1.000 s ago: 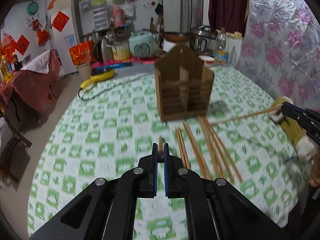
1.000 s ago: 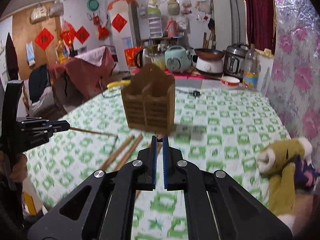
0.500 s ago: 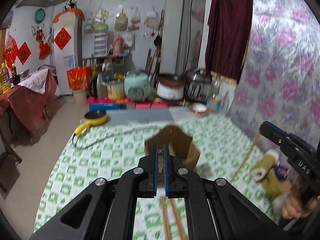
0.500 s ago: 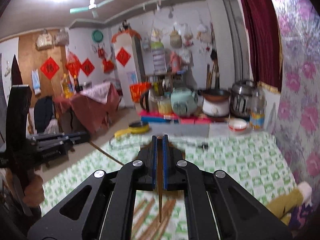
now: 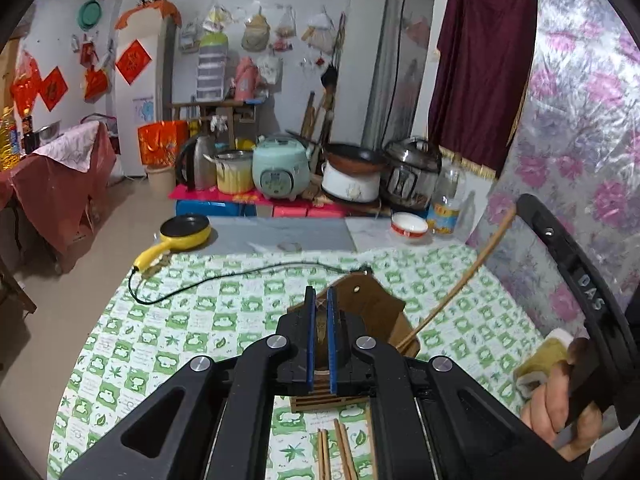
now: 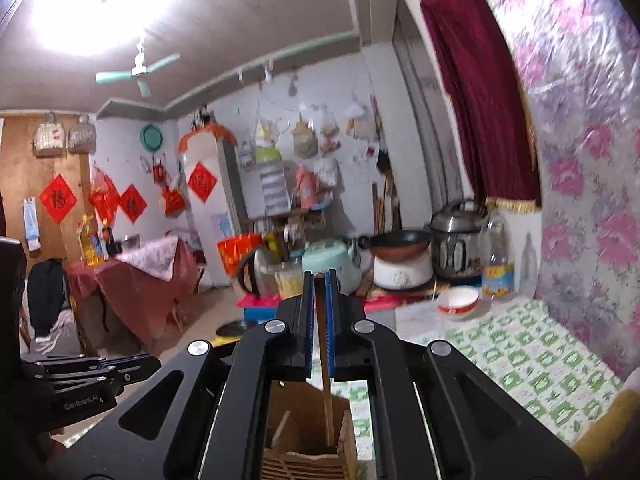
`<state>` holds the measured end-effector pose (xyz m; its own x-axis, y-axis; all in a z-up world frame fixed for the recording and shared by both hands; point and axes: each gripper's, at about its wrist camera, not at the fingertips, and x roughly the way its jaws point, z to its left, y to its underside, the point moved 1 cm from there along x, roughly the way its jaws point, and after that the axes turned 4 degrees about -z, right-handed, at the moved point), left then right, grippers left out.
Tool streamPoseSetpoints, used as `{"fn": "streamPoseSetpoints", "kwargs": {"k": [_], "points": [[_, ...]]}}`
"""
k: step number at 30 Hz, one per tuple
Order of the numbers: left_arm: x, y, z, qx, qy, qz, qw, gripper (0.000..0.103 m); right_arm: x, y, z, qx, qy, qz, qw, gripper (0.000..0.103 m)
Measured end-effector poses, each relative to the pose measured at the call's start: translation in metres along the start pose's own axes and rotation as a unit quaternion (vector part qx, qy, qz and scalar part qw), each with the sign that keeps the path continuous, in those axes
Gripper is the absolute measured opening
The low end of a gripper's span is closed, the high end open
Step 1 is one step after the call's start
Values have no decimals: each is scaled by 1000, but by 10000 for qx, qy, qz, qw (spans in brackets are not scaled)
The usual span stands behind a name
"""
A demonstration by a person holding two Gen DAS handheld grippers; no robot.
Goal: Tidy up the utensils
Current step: 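Lift both chopsticks into the wooden holder and open both tools, then withdraw both open tools from the holder back toward the loose chopsticks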
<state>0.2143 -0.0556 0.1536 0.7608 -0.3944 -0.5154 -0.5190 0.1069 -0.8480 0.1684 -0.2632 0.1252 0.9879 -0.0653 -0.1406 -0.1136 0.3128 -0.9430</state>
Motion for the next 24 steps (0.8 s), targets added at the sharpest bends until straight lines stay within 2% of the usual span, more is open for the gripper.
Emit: {"fn": "streamPoseSetpoints", "kwargs": {"k": [2, 4, 5, 6, 7, 8, 10, 12, 14, 16, 20, 24], "points": [[6, 3, 2, -4, -12, 59, 10000, 6, 12, 8, 1, -47, -33, 222, 9997, 6], [15, 6, 4, -33, -53, 225, 9997, 6, 26, 15, 3, -166, -141, 650, 9976, 11], [17, 7, 6, -78, -62, 274, 9996, 11, 31, 19, 2, -114, -157, 800, 9966, 13], [20, 9, 9, -153, -58, 344, 9993, 17, 32, 21, 1, -60, -135, 850, 9963, 19], [22, 10, 11, -202, -64, 356, 9991, 36, 32, 22, -1, -44, -123, 880, 9960, 23], [22, 9, 14, -268, -91, 332, 9990, 48, 30, 21, -2, -29, -99, 896, 9959, 28], [18, 8, 19, -332, -190, 256, 9989, 49, 24, 19, -4, -27, -42, 807, 9967, 34], [15, 7, 22, -410, -178, 223, 9988, 56, 18, 17, -4, -47, -10, 723, 9974, 42], [13, 6, 25, -510, -219, 166, 9983, 71, 13, 14, -4, -37, -7, 661, 9978, 49], [10, 5, 25, -533, -289, 116, 9981, 74, 10, 12, -8, -2, -10, 634, 9980, 54], [8, 4, 24, -509, -446, 19, 9977, 84, 7, 12, -7, 5, -16, 652, 9979, 57], [9, 7, 24, -447, -612, 3, 9971, 86, 5, 14, -8, 100, -14, 744, 9972, 61]]}}
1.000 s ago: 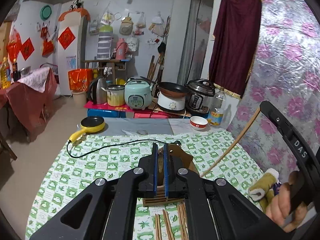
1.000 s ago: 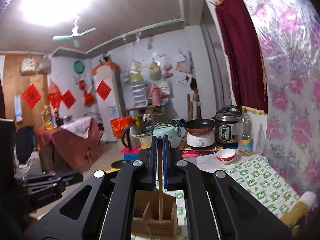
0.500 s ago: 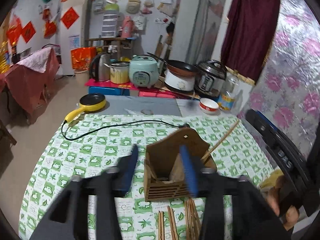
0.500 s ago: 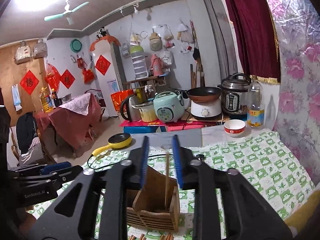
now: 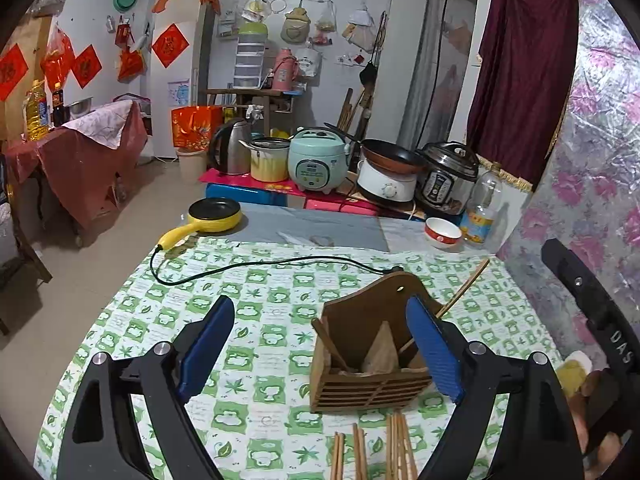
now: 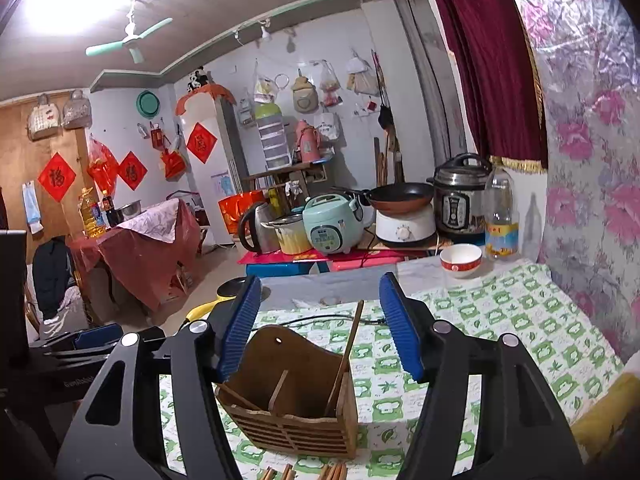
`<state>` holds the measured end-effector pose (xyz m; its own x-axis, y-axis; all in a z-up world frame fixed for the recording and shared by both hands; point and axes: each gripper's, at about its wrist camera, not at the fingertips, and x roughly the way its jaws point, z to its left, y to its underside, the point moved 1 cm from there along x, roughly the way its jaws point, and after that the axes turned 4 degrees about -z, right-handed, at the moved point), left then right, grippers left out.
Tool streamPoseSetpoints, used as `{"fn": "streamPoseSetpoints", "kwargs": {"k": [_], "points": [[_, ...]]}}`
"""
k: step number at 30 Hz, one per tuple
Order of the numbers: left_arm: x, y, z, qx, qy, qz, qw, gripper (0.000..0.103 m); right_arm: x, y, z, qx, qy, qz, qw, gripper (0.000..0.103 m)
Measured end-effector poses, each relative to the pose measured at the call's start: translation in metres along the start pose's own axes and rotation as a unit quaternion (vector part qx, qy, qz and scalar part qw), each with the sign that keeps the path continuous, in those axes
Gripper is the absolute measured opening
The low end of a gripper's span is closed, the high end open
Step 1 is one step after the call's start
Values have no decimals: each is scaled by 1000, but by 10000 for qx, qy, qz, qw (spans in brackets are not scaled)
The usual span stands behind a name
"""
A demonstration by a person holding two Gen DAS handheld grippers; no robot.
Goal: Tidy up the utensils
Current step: 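Withdraw both open tools from the holder back toward the loose chopsticks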
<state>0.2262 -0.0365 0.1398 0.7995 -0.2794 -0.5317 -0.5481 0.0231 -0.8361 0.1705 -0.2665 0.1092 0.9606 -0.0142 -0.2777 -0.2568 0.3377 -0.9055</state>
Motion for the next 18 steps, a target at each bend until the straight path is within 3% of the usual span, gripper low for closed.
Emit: {"fn": "streamPoseSetpoints", "kwargs": {"k": [4, 9, 13, 14, 18], "points": [[0, 20, 9, 17, -104, -27, 9999, 92, -9, 2, -3, 45, 21, 73, 10000, 61], [3, 61, 30, -2, -167, 40, 9999, 92, -18, 18, -3, -3, 12, 351, 9994, 69], [16, 99, 47, 67, -297, 379, 9988, 92, -31, 63, -12, -294, 215, 489, 9981, 80], [20, 107, 51, 65, -344, 494, 9982, 92, -32, 74, -14, -355, 303, 583, 9972, 80], [30, 129, 59, -9, -250, 973, 9949, 92, -13, 130, -27, -512, 525, 1634, 9838, 80]]}}
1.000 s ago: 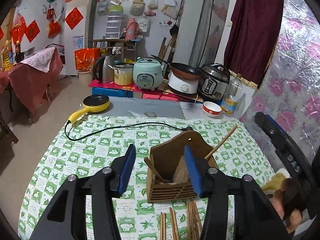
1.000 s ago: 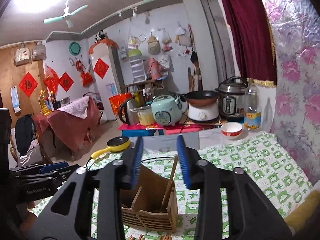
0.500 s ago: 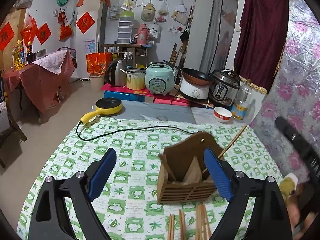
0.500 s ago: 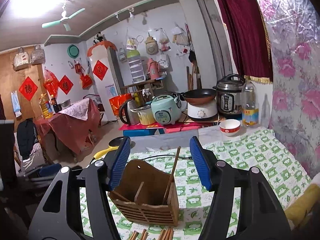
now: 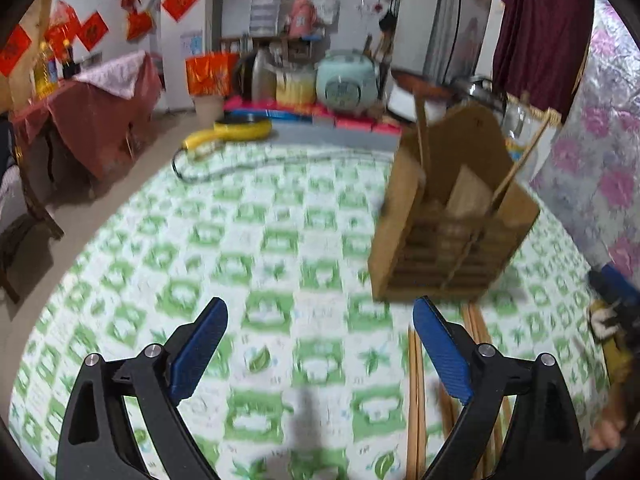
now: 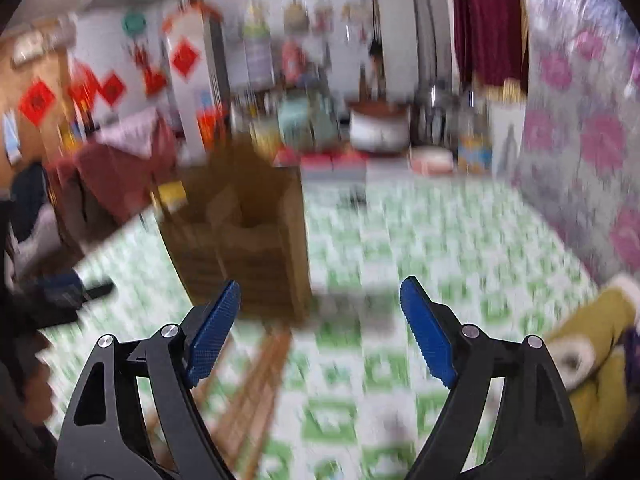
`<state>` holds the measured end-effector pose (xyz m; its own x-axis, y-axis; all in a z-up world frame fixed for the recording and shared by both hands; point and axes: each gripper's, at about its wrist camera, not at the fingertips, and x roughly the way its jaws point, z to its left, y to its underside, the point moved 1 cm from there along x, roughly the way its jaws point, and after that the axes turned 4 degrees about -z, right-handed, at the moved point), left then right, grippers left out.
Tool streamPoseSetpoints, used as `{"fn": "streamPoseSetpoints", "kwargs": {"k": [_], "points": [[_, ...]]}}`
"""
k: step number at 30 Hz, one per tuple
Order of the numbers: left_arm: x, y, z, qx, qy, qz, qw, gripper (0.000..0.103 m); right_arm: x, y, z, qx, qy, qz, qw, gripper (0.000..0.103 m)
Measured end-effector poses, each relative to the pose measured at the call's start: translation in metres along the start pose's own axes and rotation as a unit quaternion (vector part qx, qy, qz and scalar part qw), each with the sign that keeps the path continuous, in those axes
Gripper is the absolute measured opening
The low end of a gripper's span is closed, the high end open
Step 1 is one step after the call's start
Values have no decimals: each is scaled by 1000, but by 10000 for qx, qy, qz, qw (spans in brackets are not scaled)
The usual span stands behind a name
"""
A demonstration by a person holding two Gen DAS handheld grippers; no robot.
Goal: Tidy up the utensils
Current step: 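Withdraw both open tools from the holder back toward the loose chopsticks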
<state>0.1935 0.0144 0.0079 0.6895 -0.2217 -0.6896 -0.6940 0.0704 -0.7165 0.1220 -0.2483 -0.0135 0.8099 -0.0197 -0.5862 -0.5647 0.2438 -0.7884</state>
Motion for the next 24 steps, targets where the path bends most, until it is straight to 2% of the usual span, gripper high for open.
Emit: {"fn": "streamPoseSetpoints", "kwargs": {"k": [2, 4, 9, 15, 24], "points": [[4, 8, 1, -50, 67, 142, 9999, 92, 8, 8, -2, 98, -164, 304, 9994, 80], [6, 16, 0, 7, 52, 235, 9997, 92, 11, 11, -2, 118, -243, 416, 9988, 80], [14, 36, -2, 211, 72, 614, 9979, 92, 9, 25, -2, -119, -84, 552, 9984, 80], [19, 45, -2, 217, 256, 859, 9957, 92, 14, 46, -23, 149, -87, 1019, 9946, 80], [27, 53, -17, 425, 606, 1154, 9906, 92, 11, 48, -28, 306, -195, 1057, 9937, 81]]}}
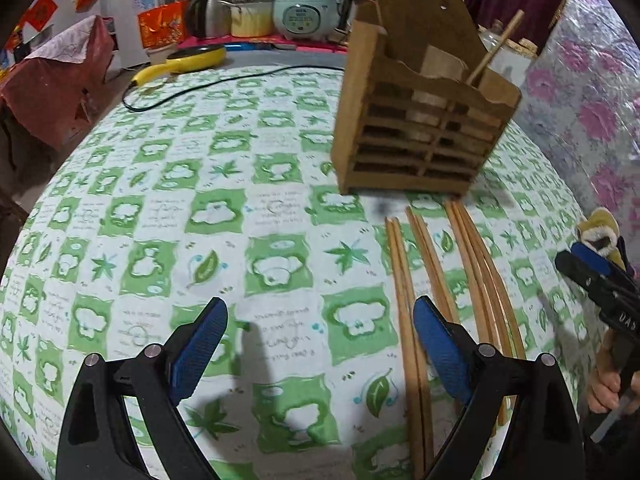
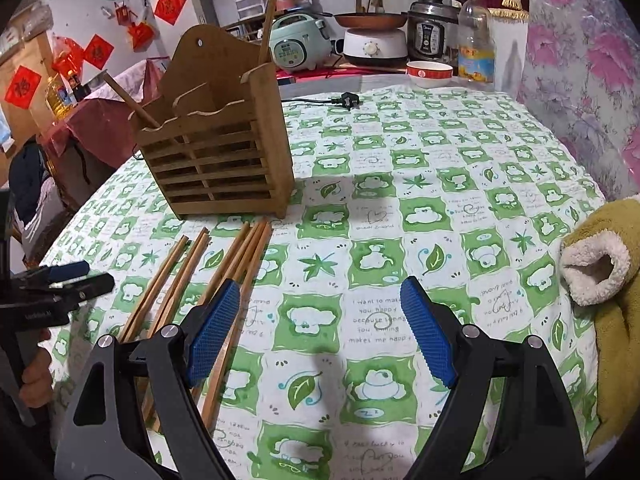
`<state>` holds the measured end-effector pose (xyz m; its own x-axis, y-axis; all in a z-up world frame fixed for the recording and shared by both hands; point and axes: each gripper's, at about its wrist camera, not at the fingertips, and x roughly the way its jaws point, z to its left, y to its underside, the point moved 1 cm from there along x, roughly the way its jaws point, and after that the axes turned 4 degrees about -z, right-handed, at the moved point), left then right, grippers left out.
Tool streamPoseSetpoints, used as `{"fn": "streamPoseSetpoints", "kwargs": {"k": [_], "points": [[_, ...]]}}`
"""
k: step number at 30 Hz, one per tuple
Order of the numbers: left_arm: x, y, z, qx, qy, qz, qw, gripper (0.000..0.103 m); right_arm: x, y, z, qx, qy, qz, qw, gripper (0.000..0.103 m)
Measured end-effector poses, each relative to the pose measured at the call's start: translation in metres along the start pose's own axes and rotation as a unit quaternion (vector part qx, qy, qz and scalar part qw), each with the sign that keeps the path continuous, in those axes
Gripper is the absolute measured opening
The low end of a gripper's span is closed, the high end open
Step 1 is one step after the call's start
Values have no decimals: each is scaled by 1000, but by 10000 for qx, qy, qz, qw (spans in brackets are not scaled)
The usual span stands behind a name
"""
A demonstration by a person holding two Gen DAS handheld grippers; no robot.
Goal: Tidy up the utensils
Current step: 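Withdraw both open tools from the holder back toward the loose chopsticks, then close the left tool on a chopstick while the right tool grasps another chopstick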
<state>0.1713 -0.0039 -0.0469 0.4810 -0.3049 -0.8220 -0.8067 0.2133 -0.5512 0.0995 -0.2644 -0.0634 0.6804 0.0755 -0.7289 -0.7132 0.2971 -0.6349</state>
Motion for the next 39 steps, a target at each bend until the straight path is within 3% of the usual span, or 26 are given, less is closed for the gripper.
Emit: {"fn": "streamPoseSetpoints", "kwargs": {"k": [12, 25, 32, 35, 39], "points": [[5, 32, -24, 702, 13, 311, 9970, 92, 0, -1, -6, 205, -113, 67, 9997, 82], [-43, 86, -25, 1467, 318, 114, 9886, 92, -19, 33, 18, -394, -276, 71, 9988, 82], [-41, 95, -26, 1768, 265, 280, 9835, 96, -25, 52, 29, -725, -443, 181, 9962, 82], [-42, 96, -21, 1765, 195, 274, 9837, 98, -24, 53, 30, -740, -456, 207, 9960, 82], [-42, 87, 2, 1399, -302, 134, 9896, 98, -23, 53, 30, -725, -483, 264, 9958, 82]]}}
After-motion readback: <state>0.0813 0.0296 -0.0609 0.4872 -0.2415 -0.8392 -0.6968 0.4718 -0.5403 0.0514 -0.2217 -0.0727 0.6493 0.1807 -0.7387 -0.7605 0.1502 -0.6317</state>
